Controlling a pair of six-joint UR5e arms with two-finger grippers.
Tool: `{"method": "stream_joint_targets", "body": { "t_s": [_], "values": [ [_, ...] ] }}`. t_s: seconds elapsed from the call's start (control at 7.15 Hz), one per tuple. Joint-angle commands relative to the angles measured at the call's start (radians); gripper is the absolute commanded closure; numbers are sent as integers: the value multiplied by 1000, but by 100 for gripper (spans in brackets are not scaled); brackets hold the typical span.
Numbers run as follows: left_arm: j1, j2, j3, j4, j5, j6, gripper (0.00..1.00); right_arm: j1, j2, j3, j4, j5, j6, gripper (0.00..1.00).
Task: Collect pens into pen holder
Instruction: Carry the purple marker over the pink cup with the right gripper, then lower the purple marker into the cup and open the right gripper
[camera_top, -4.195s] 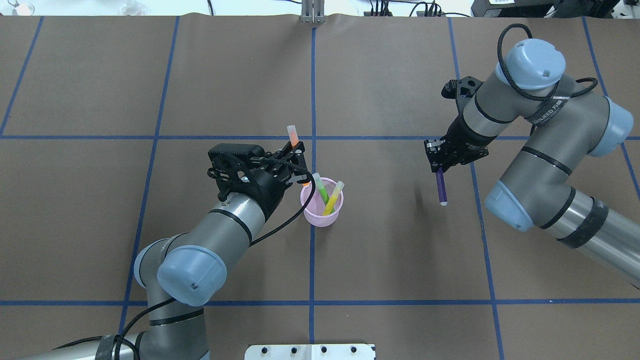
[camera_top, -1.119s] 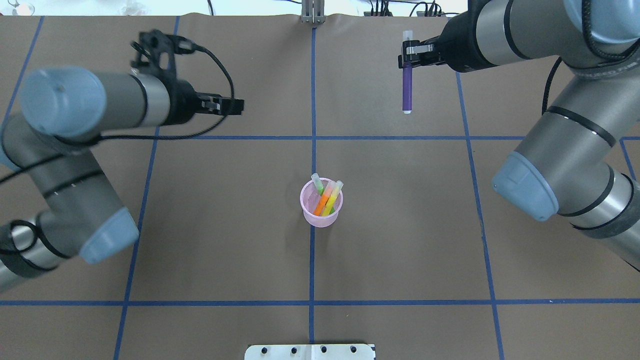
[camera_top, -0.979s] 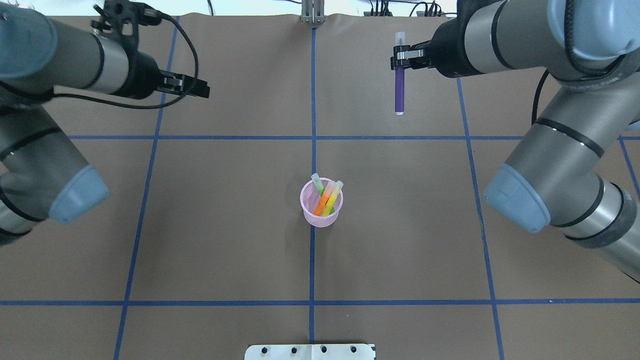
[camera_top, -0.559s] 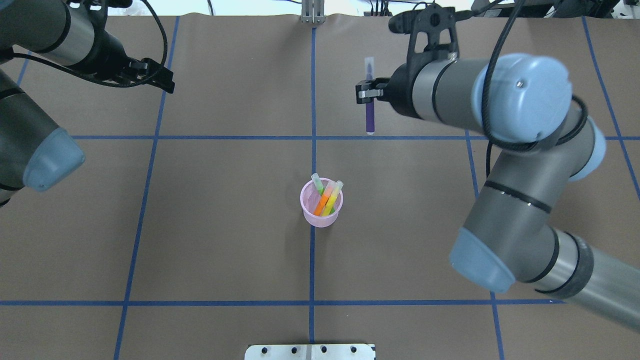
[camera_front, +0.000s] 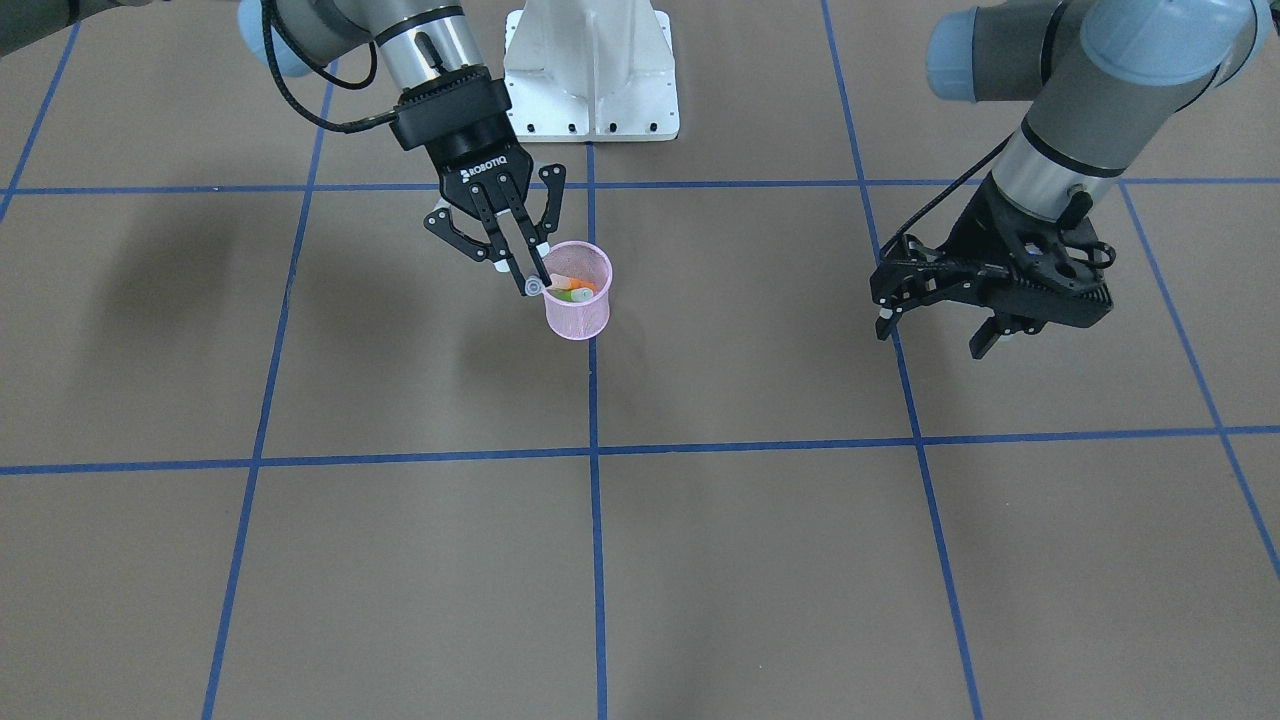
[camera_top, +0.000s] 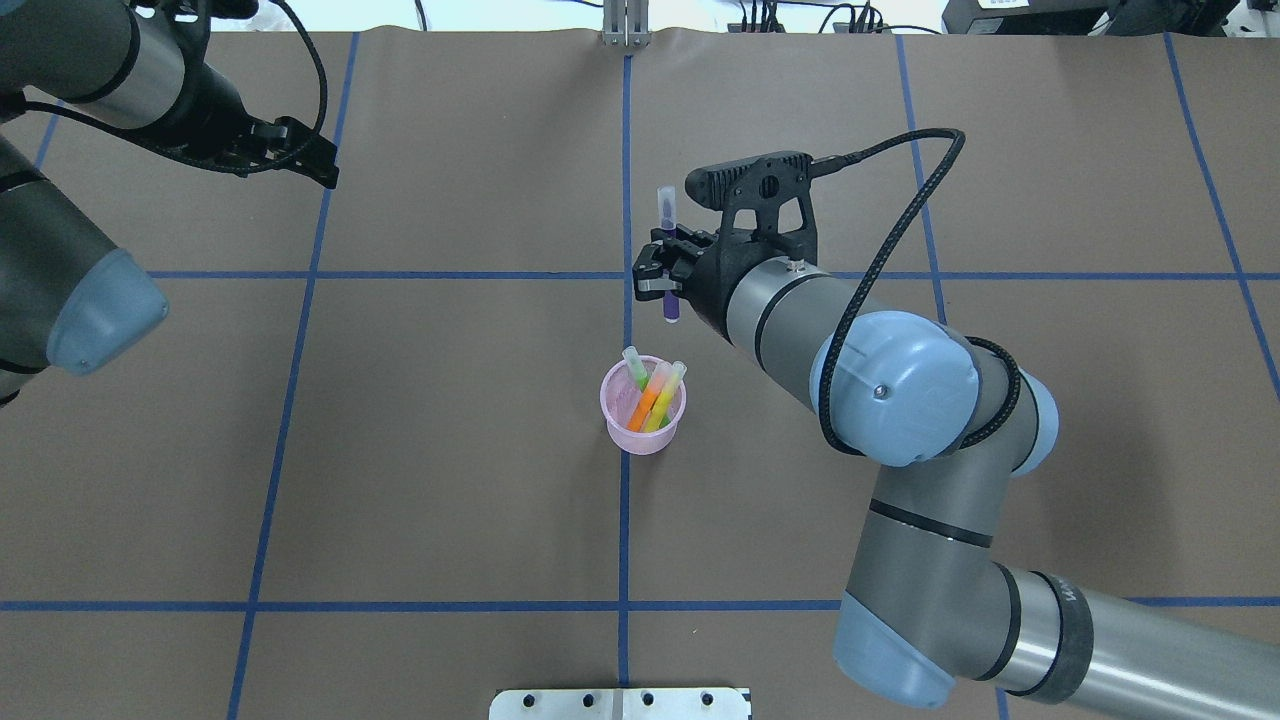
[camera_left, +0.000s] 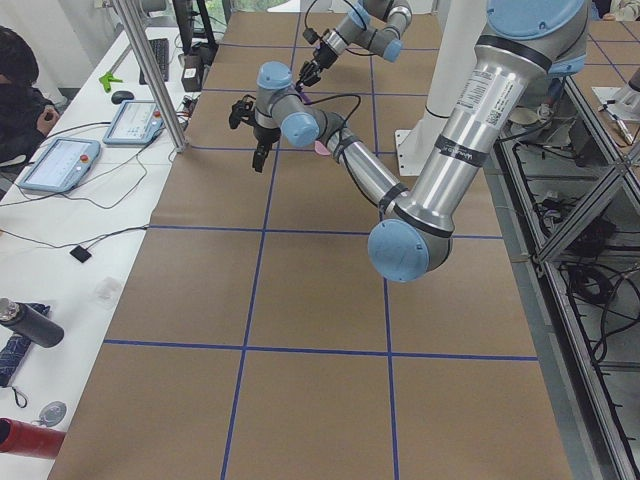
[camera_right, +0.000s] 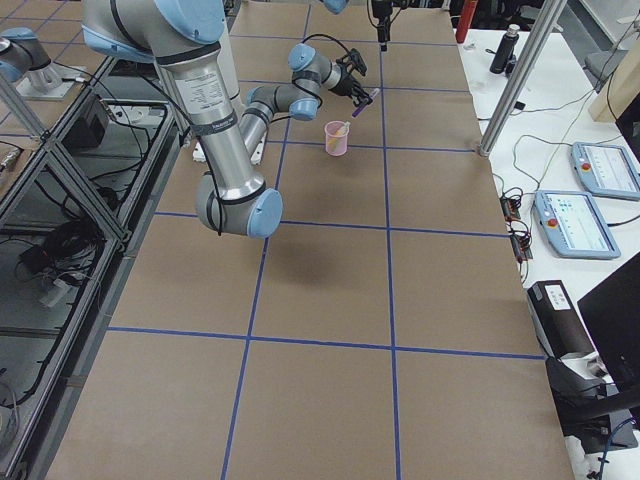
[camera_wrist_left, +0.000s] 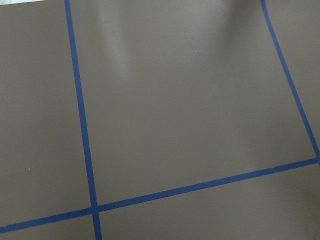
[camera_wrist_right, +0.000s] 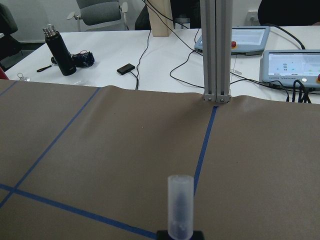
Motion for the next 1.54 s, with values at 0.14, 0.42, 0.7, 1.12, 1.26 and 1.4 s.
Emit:
{"method": "stream_joint_targets", "body": {
  "t_s": [0.14, 0.42, 0.7, 1.12, 1.26, 1.4],
  "values": [
    [-22, 2, 53, -10, 3, 56, 2, -83, 0, -90, 155, -71, -9, 100],
    [-25, 0, 65, -11, 3, 59, 2, -122, -4, -90, 155, -90, -17, 100],
    [-25, -1, 66, -11, 3, 59, 2, -139, -16, -93, 155, -91, -21, 100],
    [-25, -1, 68, -11, 3, 59, 2, -148, -10, -142, 156, -120, -20, 100],
    [-25, -1, 70, -11, 3, 59, 2, -151, -10, -142, 155, -125, -20, 100],
    [-25, -1, 70, -11, 3, 59, 2, -159, -9, -142, 156, -126, -20, 100]
  ]
}}
